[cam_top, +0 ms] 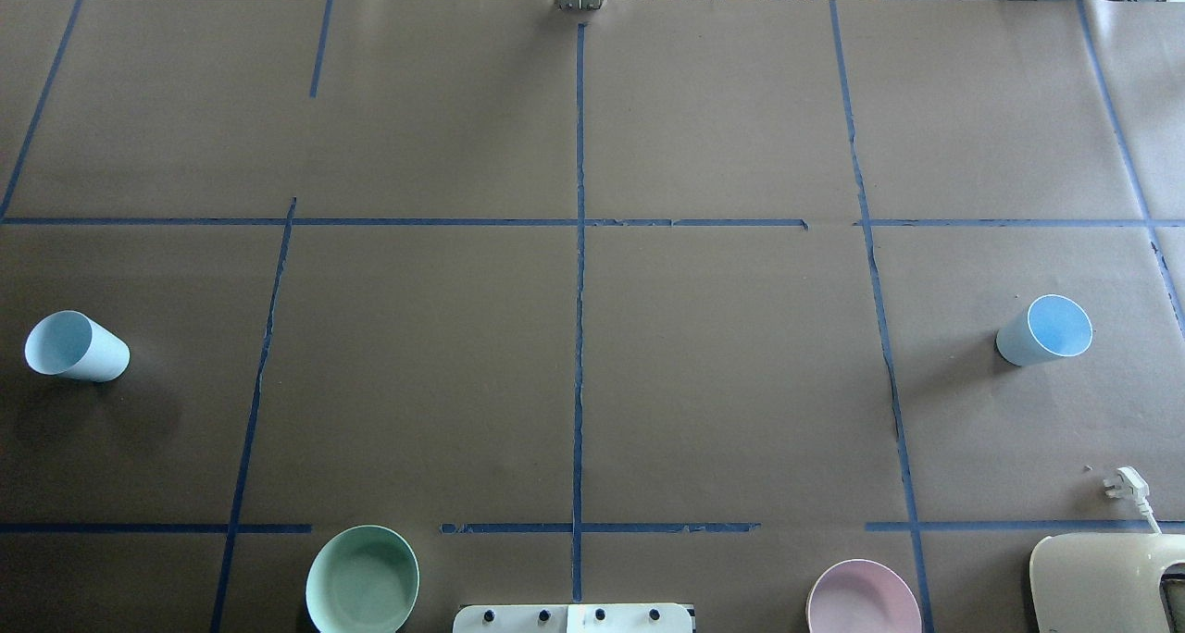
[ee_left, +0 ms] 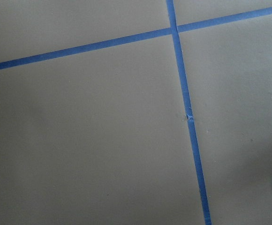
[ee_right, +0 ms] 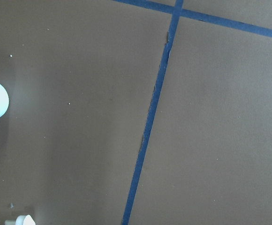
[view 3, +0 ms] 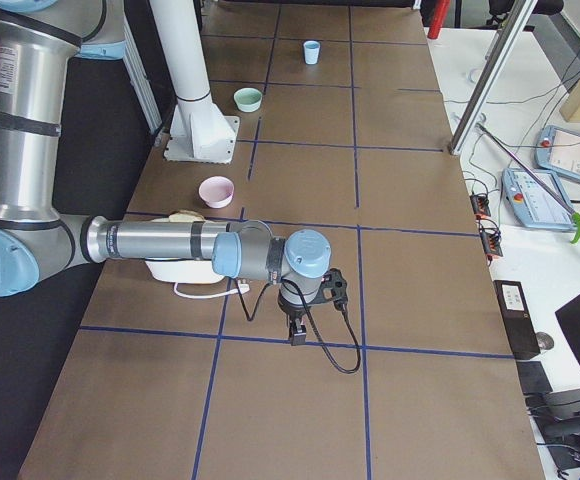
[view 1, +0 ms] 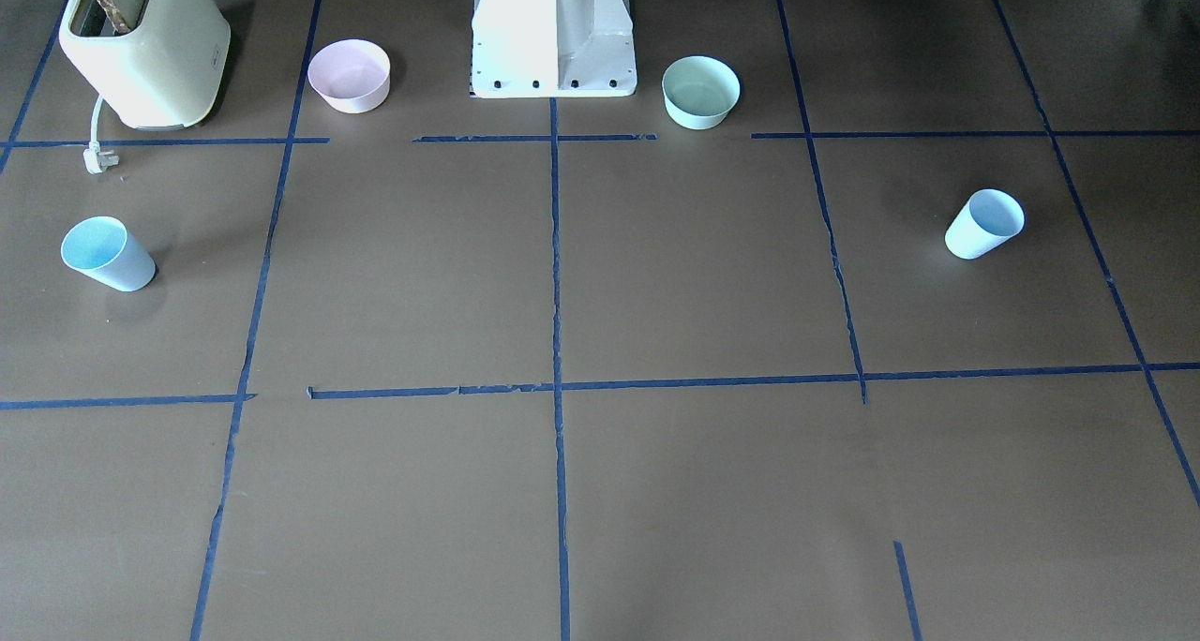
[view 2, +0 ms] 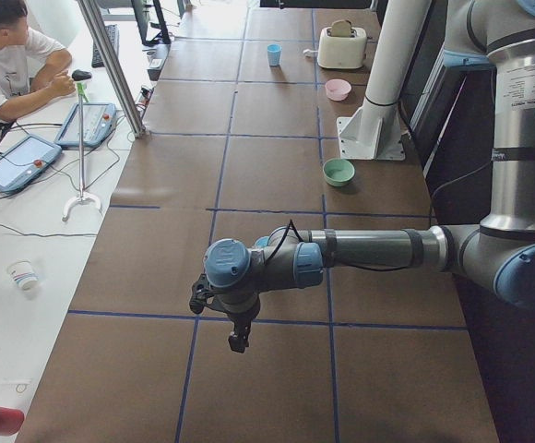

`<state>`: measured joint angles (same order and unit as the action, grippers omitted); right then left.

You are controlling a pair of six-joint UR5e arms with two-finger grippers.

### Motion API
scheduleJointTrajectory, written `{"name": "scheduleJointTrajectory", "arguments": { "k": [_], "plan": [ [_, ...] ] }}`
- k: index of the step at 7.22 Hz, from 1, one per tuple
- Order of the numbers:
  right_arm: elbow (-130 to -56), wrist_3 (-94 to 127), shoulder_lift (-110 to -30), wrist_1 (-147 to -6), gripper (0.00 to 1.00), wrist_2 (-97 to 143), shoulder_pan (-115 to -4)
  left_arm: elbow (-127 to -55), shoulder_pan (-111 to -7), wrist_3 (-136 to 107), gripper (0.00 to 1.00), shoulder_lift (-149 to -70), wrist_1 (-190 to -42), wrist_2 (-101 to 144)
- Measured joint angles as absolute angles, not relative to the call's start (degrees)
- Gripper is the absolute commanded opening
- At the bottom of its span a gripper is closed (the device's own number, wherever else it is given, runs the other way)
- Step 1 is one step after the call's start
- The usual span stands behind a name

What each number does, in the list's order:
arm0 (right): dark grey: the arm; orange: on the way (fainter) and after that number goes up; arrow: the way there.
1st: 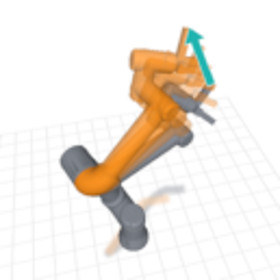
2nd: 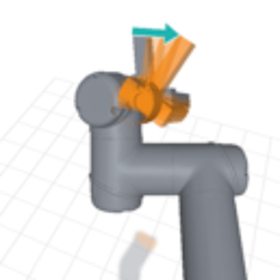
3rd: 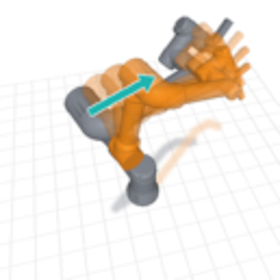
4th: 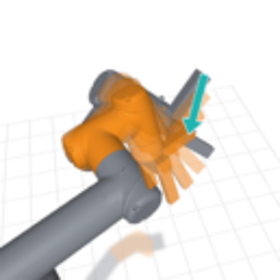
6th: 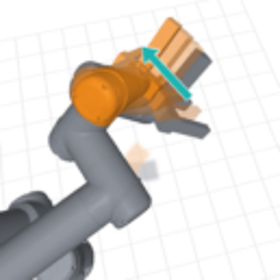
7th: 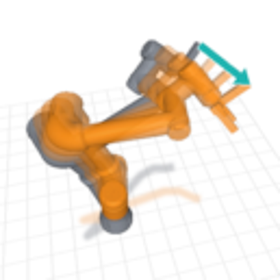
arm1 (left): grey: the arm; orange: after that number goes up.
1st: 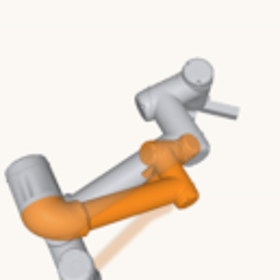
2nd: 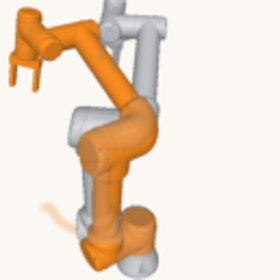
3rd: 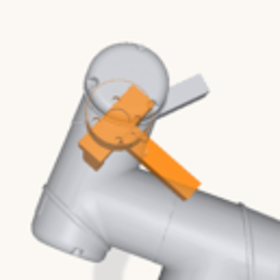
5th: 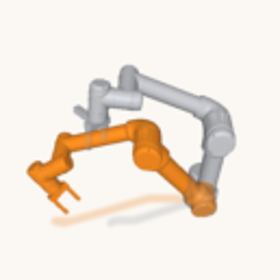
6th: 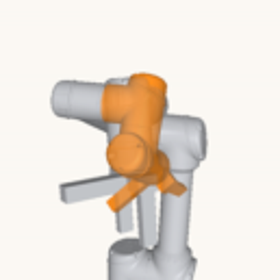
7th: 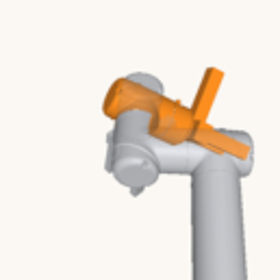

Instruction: Stack blue cups with both arms

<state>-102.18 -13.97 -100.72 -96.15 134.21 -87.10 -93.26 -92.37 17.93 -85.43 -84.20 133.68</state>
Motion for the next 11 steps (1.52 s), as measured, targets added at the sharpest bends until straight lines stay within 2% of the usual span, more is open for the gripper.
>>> {"name": "scheduleJointTrajectory", "arguments": {
  "k": [5, 9, 11],
  "plan": [
    [-102.2, -14.0, -100.7, -96.2, 1.0, 134.7, -87.1, -93.1, -92.1, 17.7, 1.0, -86.1, -85.1, 133.7],
    [-102.2, -14.0, -100.7, -96.2, 1.0, 134.8, -87.1, -92.5, -91.0, 13.8, 1.0, -89.0, -97.5, 134.3],
    [-102.2, -14.0, -100.6, -96.2, 1.0, 134.9, -87.1, -92.7, -85.0, 7.0, 1.0, -87.6, -104.4, 134.5]
  ]
}}
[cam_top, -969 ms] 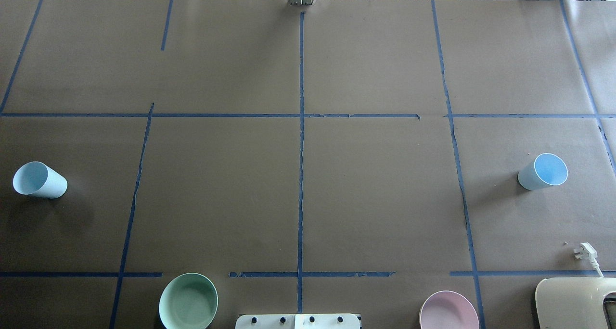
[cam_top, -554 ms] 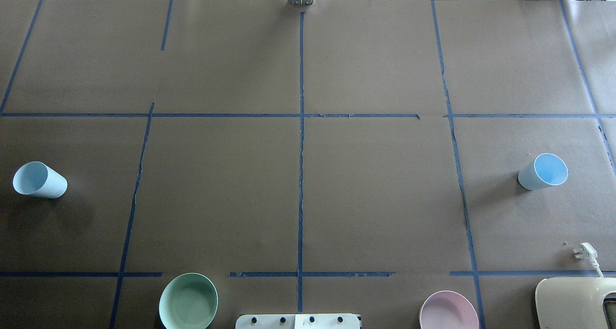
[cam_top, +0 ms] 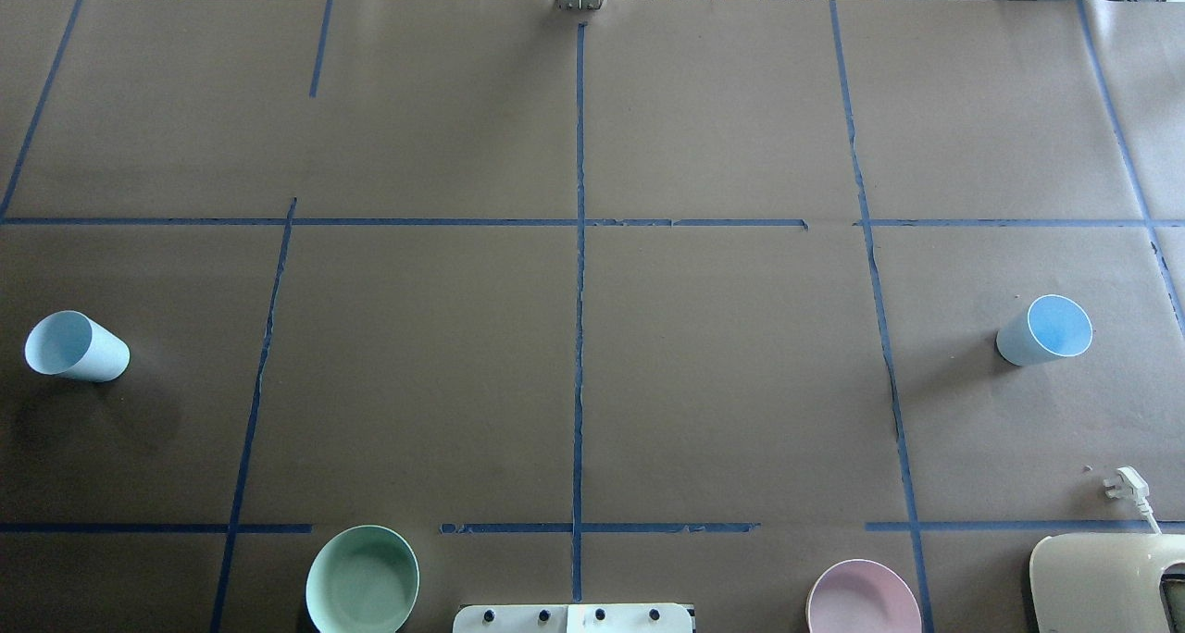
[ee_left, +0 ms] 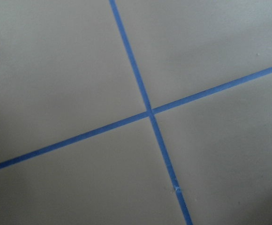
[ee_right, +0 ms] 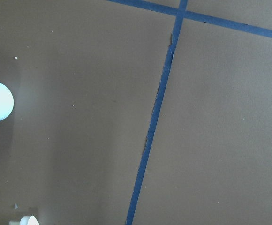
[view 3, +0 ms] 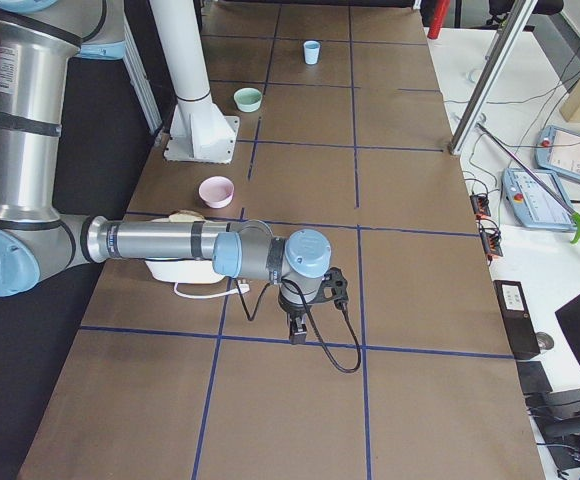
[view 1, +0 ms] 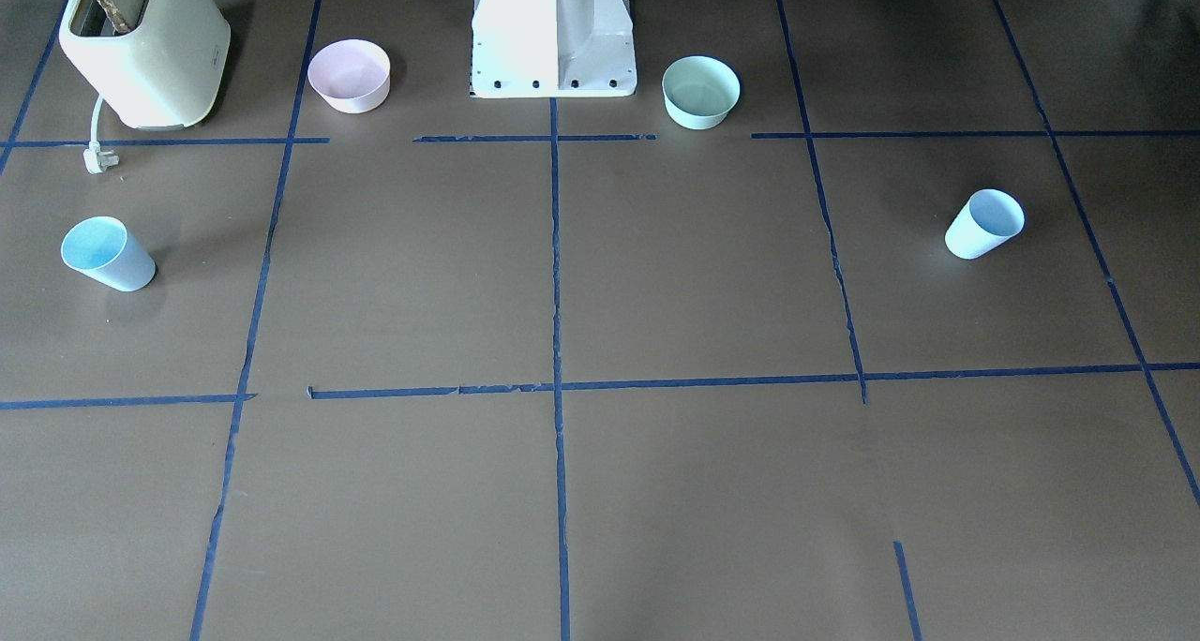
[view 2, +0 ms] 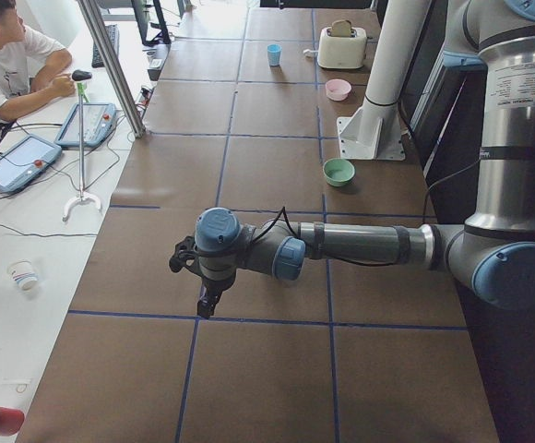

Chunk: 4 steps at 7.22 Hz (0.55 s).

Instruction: Stack blue cups with both arms

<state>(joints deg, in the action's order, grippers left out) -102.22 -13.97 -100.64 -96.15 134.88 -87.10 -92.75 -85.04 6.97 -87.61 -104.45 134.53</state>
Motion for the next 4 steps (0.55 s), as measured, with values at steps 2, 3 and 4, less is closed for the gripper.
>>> {"name": "scheduleJointTrajectory", "arguments": {
  "k": [2, 3, 4],
  "plan": [
    [-102.2, -14.0, -100.6, -96.2, 1.0, 134.9, -87.1, -92.9, -77.0, -10.2, 1.0, -85.9, -114.1, 134.3],
    [-102.2, -14.0, -100.6, -96.2, 1.0, 134.9, -87.1, -93.2, -73.5, -19.3, 1.0, -84.4, -120.1, 134.1],
    [-102.2, -14.0, -100.6, -96.2, 1.0, 134.9, -87.1, -93.7, -70.7, -26.0, 1.0, -83.2, -124.0, 134.0]
  ]
}}
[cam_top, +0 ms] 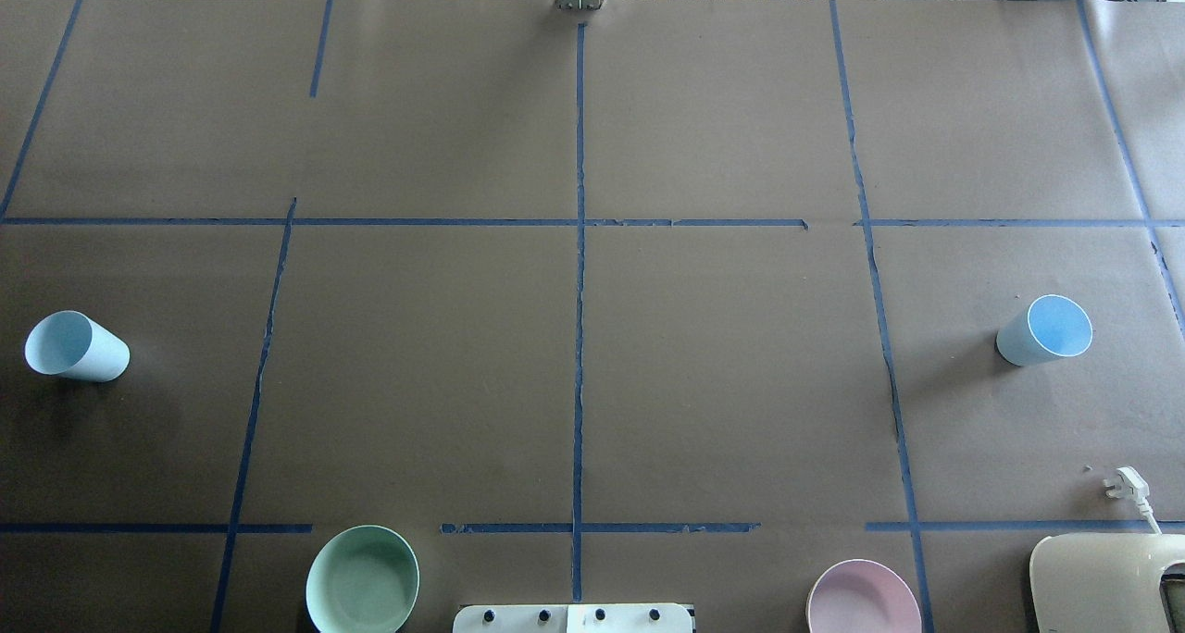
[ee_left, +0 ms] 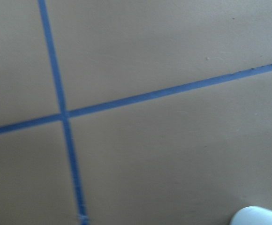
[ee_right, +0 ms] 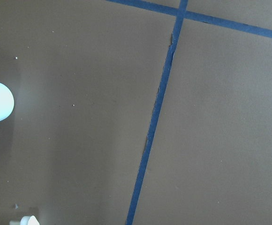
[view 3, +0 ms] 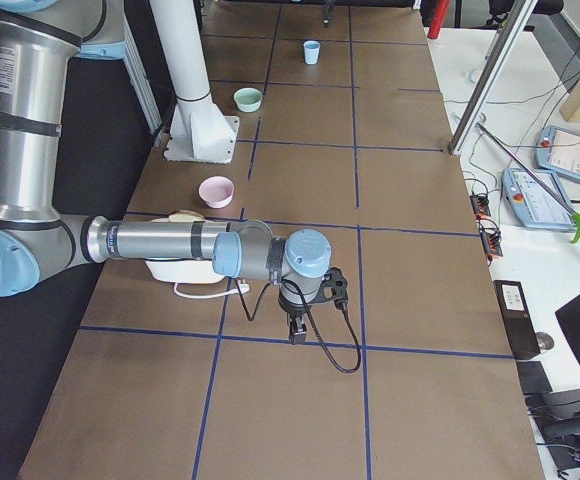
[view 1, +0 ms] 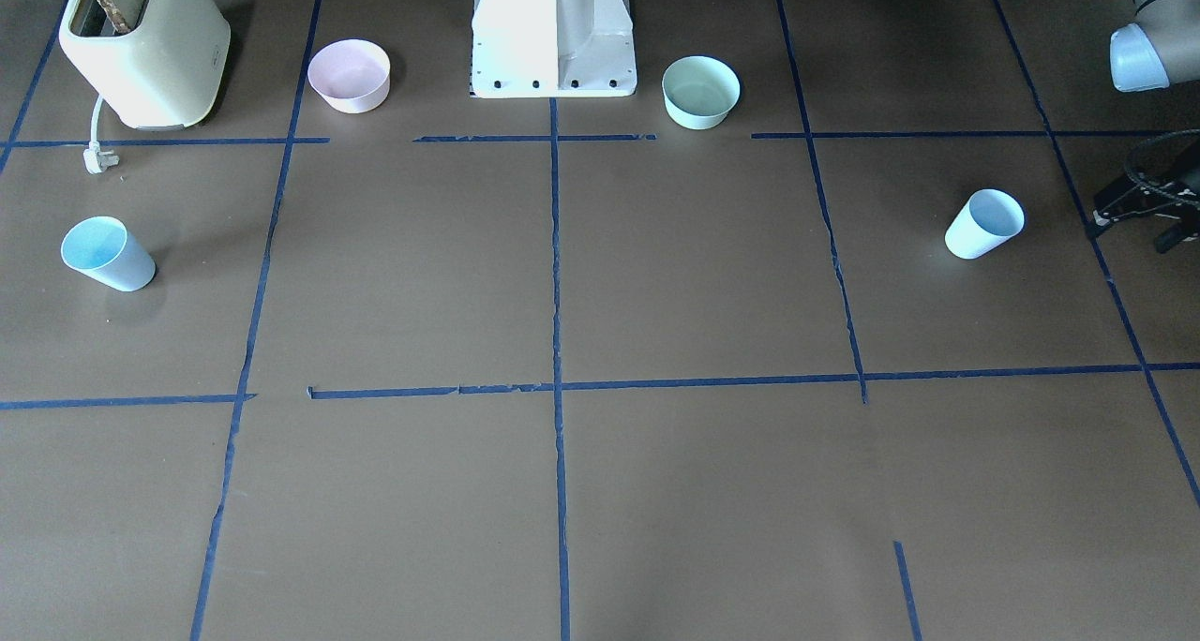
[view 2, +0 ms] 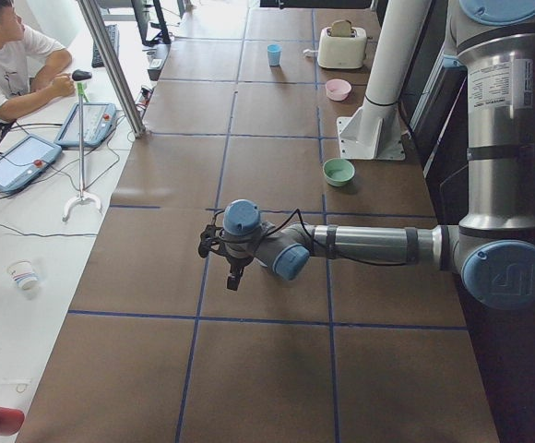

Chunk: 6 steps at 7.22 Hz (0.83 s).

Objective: Stack blue cups with both arms
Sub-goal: 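Reach the left gripper down to the light blue cup and grasp it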

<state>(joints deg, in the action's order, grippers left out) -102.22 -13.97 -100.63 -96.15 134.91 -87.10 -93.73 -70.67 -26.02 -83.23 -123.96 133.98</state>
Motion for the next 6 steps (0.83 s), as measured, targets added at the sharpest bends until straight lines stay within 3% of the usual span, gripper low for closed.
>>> {"name": "scheduleJointTrajectory", "arguments": {
  "k": [6],
  "plan": [
    [-102.1, -14.0, -100.7, -96.2, 1.0, 134.9, -87.1, -95.5, -62.2, -37.2, 0.98, -81.6, -126.5, 133.7]
  ]
}}
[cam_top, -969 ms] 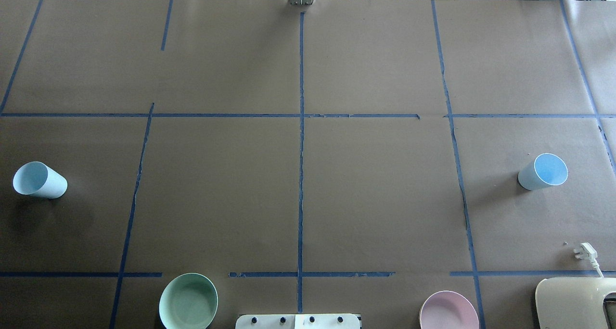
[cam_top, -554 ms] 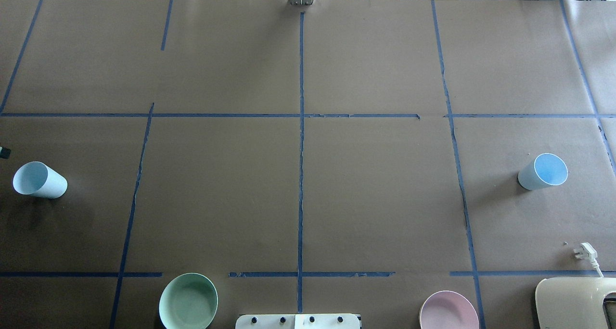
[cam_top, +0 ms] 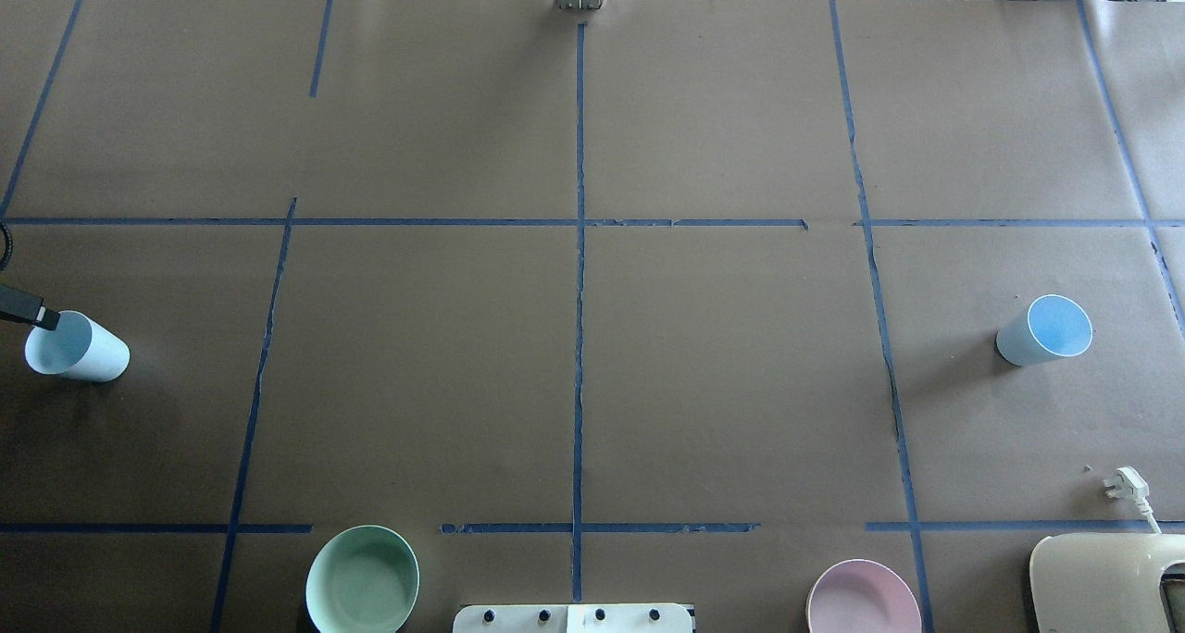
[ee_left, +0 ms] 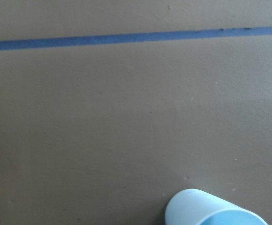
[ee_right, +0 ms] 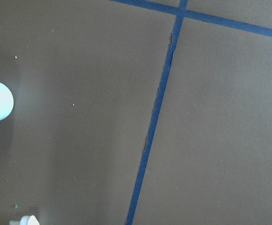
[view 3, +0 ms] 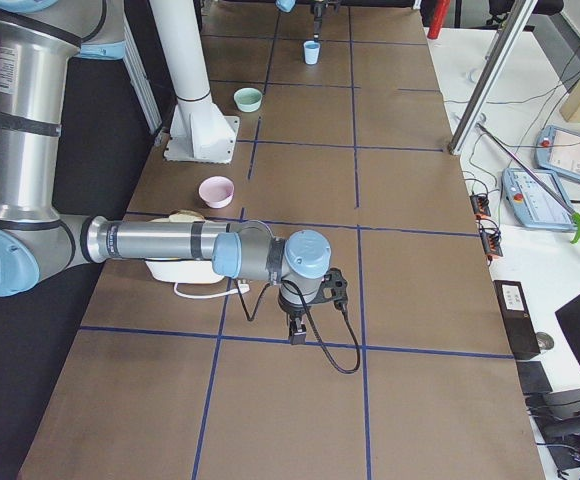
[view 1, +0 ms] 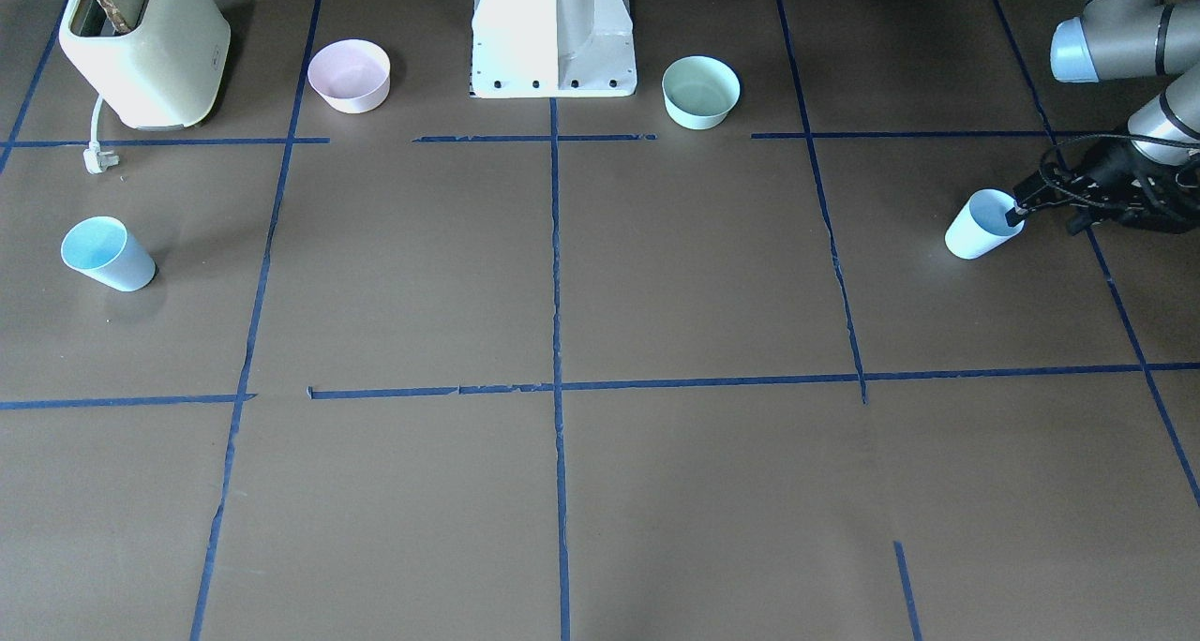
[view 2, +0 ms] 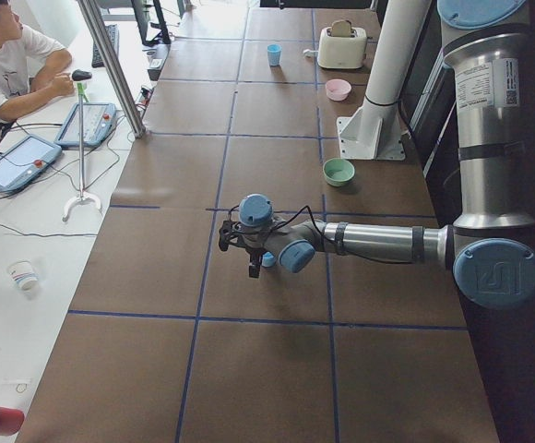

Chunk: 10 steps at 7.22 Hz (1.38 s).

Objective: Stack blue cups with both arms
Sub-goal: 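Reach the left gripper down to the light blue cup and grasp it, then carry the light blue cup with the left gripper to the table center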

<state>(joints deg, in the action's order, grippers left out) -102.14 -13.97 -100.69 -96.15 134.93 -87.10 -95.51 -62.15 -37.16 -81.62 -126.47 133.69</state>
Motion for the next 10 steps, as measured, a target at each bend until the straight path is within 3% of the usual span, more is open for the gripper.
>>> {"name": "scheduleJointTrajectory", "arguments": {
  "k": [1, 2, 4, 6, 10],
  "plan": [
    [-102.1, -14.0, -100.7, -96.2, 1.0, 134.9, -87.1, -95.5, -61.1, -37.5, 0.54, -81.6, -126.5, 133.6],
    [-102.1, -14.0, -100.7, -96.2, 1.0, 134.9, -87.1, -95.5, -60.5, -37.8, 0.33, -81.5, -126.4, 132.9],
    [-102.1, -14.0, -100.7, -96.2, 1.0, 135.0, -87.1, -95.5, -59.6, -38.2, 0.08, -81.4, -126.3, 131.2],
    [-102.1, -14.0, -100.7, -96.2, 1.0, 135.0, -87.1, -95.6, -59.1, -38.3, 0.0, -81.4, -126.2, 130.7],
    [-102.2, -14.0, -100.7, -96.2, 1.0, 135.2, -87.1, -102.2, -58.9, -39.1, 0.0, -83.7, -122.8, 130.8]
  ]
}}
